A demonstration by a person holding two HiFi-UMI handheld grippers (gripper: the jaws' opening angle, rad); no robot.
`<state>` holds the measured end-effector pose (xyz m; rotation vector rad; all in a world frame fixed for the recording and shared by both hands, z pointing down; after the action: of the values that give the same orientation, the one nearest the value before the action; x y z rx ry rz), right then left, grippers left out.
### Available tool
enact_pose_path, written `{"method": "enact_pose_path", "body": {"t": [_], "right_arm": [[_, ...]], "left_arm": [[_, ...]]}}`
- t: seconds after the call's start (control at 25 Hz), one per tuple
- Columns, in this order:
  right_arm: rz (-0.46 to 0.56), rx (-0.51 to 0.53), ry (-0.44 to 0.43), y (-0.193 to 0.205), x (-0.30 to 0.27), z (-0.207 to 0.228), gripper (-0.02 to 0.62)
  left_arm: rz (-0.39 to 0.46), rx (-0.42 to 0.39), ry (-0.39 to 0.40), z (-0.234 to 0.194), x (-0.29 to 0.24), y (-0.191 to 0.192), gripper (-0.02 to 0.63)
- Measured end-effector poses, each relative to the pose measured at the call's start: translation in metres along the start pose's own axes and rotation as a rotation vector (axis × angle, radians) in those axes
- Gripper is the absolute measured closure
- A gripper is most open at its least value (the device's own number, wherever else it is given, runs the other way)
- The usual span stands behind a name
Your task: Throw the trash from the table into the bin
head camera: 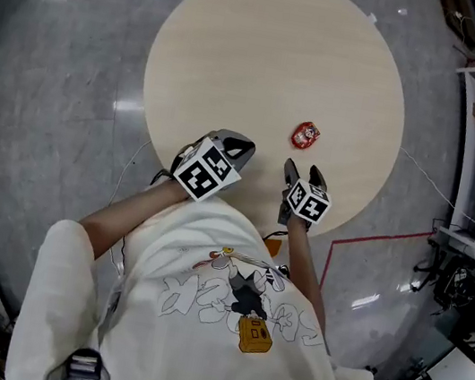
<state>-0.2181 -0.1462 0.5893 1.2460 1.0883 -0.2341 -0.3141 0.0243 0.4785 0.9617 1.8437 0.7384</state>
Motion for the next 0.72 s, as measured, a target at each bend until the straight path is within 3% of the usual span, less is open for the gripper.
{"method": "enact_pose_path", "body": {"t": [0.36,0.72], "right_arm": [[-0.075,0.003,0.019,-0.030,-0.060,-0.004,0.193],[-0.185,-0.042,0.163,-0.041,-0.096,0.007,0.184]], "left_arm": [[-0.030,0.025,-0.001,-0.028,-0.003,-0.003,0.600],[-0.043,0.064,0.006,-0.030,-0.005,-0.003,0.600]]}}
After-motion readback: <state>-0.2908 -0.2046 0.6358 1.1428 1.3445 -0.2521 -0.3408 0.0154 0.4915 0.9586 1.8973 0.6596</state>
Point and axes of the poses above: the fingertips, and each gripper's own axes: x backward along the fingers, z to its right, y out of its underside, the point moved 2 cm from there along x, backward along the fingers, and after that the axes turned 13 degrees about y, right-handed, at the moved point
